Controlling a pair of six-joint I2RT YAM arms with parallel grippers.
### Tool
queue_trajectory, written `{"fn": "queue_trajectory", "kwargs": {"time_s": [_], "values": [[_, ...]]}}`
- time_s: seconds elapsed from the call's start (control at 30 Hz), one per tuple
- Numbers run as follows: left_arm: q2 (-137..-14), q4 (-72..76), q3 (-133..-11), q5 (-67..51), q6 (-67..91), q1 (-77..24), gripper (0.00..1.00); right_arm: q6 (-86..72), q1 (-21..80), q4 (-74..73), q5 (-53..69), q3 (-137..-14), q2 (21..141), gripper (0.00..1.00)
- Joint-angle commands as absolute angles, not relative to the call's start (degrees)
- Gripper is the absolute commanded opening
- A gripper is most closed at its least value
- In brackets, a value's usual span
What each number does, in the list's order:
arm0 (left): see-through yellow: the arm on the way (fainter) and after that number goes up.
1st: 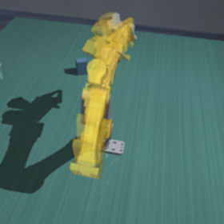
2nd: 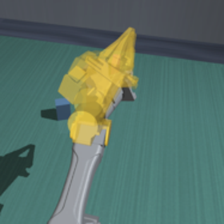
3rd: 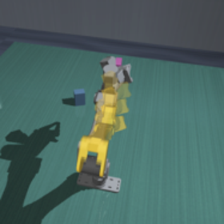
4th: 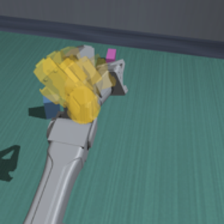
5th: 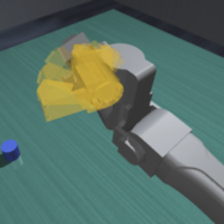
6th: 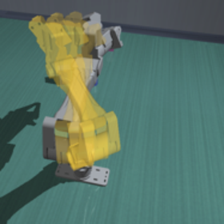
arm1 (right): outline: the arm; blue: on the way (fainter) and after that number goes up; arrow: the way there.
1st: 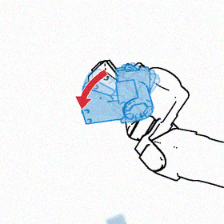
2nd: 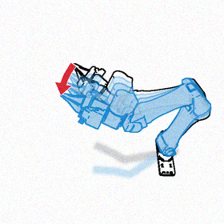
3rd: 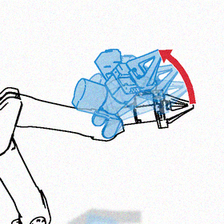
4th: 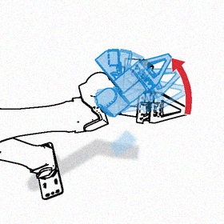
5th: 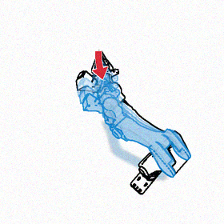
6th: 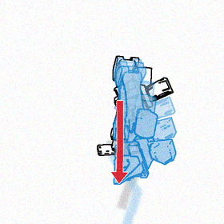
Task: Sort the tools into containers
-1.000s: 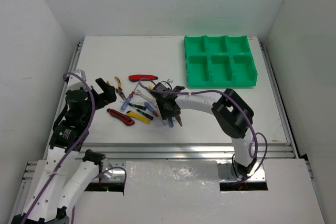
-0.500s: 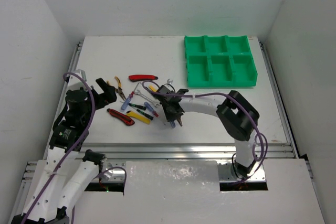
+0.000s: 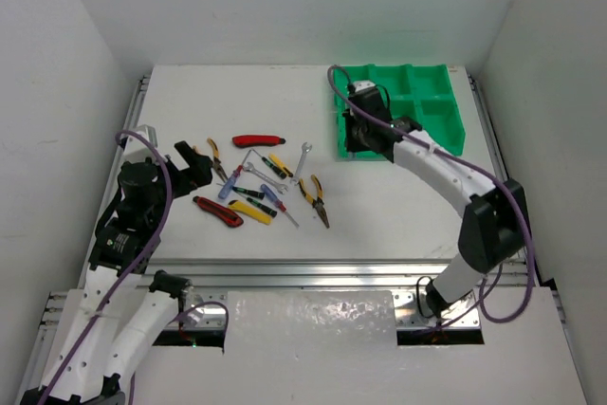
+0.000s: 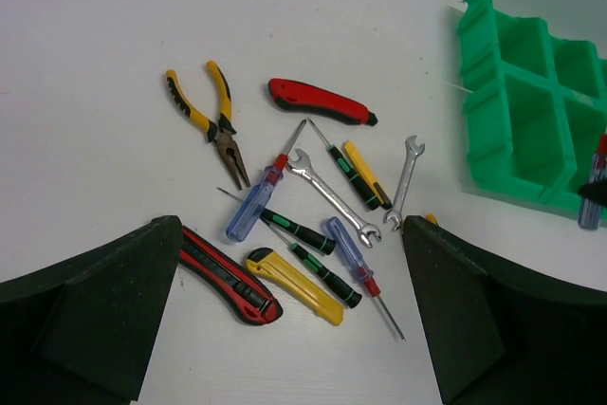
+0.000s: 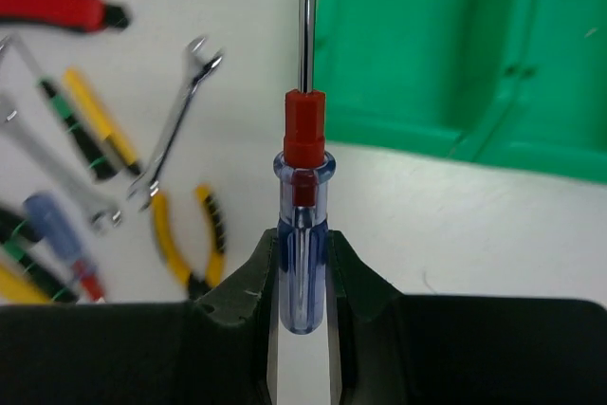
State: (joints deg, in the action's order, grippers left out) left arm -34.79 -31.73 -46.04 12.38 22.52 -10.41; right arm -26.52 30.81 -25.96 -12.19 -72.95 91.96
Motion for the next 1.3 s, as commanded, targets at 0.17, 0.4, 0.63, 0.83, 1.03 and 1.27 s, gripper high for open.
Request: {"fn": "queue_trajectory", "kwargs": {"time_s": [0.17,0.4,0.63,0.83,1.03,1.27], "values": [[-35.6,-28.7,-46.1,12.0,21.6,-9.8,1.00,-18.1,21.0,-24.9,-12.5,-91.1,109.2,0.04],[-36.4,-29.0,-46.1,12.2,21.7,-9.8,1.00,-16.4,19.0,-28.6,-9.8,-102.2,120.9,0.12],[-36.0,-28.7,-46.1,11.4,21.5,-9.8,1.00,-17.5,19.4,-29.1,-6.9,-100.2,117.3,0.68],[-35.7,-28.9,-46.1,12.1,21.6,-9.7,1.00,-18.0,30.2,-22.8,-1.8,-82.5,103.3,0.62],[-35.2,-29.4,-46.4,13.7,22.0,-9.5,1.00,-18.7,42.5,-23.0,-0.6,-78.0,106.0,0.46],[-33.1,-29.6,-46.1,15.2,22.5,-9.5,1.00,-17.8,50.5,-27.8,-5.6,-88.8,118.1,0.43]]}}
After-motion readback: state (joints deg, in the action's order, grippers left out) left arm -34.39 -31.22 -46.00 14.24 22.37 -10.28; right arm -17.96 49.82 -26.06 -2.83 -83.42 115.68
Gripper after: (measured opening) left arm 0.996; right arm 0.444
